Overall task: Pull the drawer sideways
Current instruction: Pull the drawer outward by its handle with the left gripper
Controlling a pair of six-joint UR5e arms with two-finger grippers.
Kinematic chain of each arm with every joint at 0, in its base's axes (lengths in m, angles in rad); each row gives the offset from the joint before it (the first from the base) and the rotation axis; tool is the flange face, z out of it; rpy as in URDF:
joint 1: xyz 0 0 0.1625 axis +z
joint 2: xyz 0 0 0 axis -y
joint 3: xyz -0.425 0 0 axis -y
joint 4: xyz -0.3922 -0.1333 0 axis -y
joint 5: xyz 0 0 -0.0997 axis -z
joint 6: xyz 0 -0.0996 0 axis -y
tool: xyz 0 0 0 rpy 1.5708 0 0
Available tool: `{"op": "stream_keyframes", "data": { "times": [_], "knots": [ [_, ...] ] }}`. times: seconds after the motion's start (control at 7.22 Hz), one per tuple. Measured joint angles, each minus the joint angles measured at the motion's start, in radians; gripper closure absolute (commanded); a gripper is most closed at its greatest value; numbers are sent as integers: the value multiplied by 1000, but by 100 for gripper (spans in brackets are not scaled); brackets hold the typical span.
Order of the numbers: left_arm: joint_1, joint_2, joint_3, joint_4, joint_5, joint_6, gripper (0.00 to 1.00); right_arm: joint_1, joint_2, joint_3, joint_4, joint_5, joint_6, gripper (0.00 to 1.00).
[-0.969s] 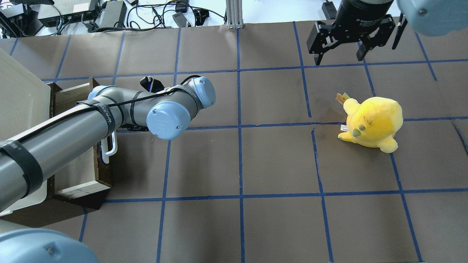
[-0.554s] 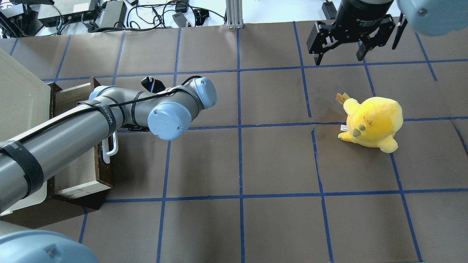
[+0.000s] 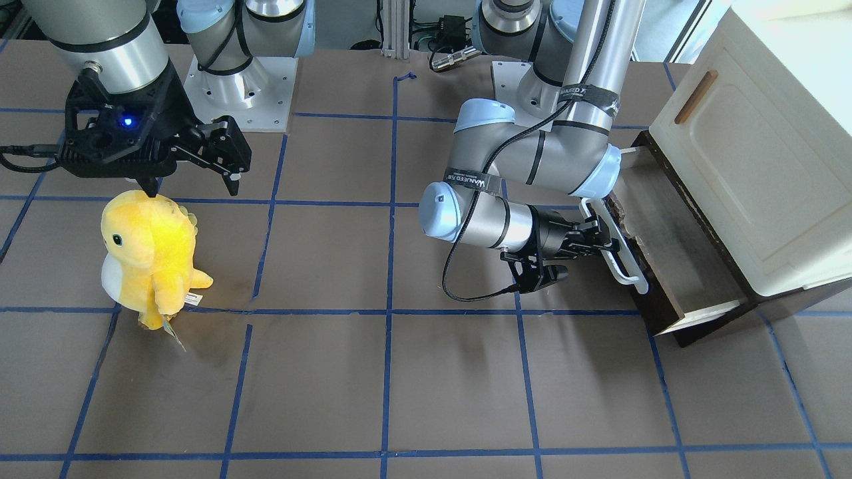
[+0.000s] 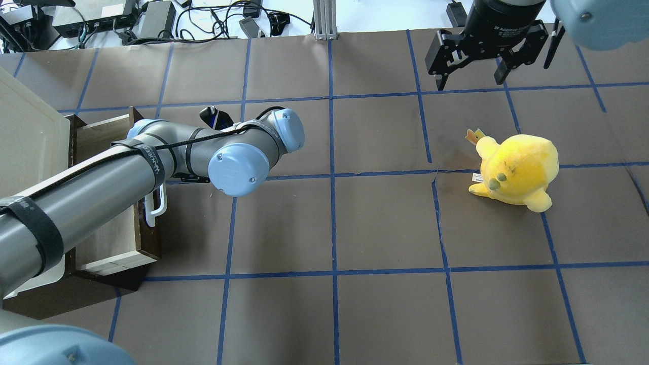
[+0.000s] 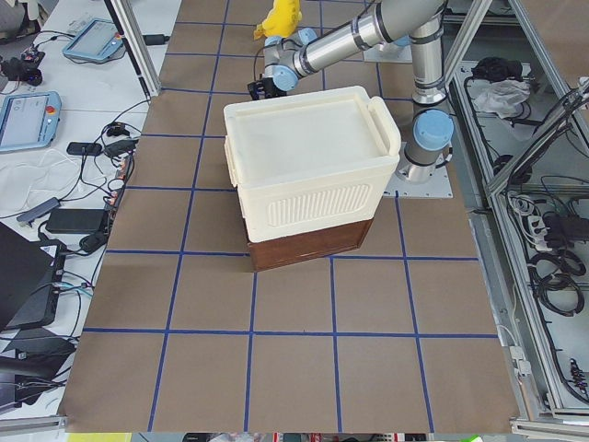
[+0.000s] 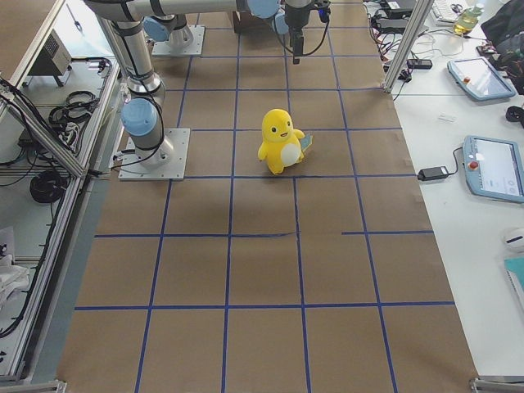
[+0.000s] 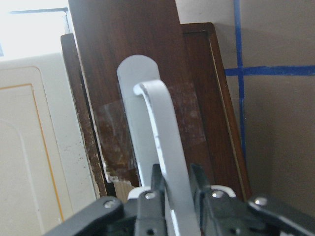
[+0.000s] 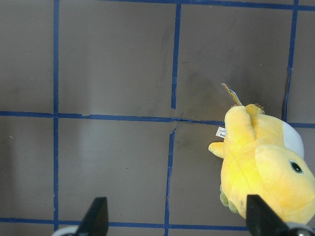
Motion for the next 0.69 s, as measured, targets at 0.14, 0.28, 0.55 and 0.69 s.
{"op": "stream_keyframes", "data": {
  "times": [0.14, 0.28, 0.55, 0.69],
  "knots": [
    [0, 4, -13, -3, 1, -5, 3, 0, 0, 0, 0, 0, 0, 0],
    [1, 7, -24, -3, 3, -10, 3, 0, 0, 0, 0, 0, 0, 0],
    [5, 13, -31, -1, 8, -7, 3, 0, 0, 0, 0, 0, 0, 0],
    [8, 18, -30, -1, 9, -2, 3, 0, 0, 0, 0, 0, 0, 0]
  ]
}}
